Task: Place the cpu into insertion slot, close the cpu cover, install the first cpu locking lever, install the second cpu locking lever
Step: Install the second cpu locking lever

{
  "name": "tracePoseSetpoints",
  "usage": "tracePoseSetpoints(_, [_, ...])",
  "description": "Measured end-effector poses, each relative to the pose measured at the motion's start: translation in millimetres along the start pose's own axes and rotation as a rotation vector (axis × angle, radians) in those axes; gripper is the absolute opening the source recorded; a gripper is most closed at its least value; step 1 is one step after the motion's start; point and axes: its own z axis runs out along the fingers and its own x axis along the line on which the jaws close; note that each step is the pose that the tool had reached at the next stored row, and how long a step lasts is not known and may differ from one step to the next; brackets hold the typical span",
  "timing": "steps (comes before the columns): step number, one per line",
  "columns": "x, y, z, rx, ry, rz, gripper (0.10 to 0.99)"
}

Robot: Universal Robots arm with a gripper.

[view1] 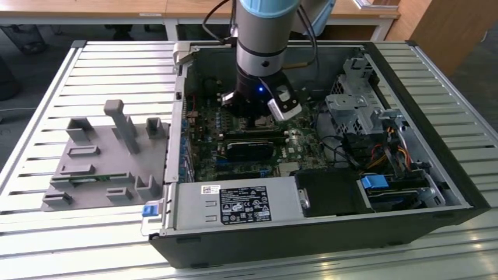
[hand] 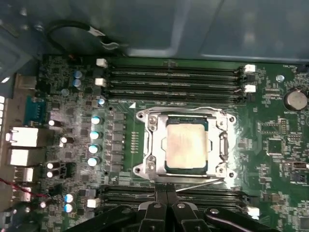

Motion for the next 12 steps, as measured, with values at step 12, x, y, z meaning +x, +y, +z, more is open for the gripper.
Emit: tracePoseSetpoints(12, [7.4, -4.8, 13.8, -0.031, -0.0007, 0.000, 0.106])
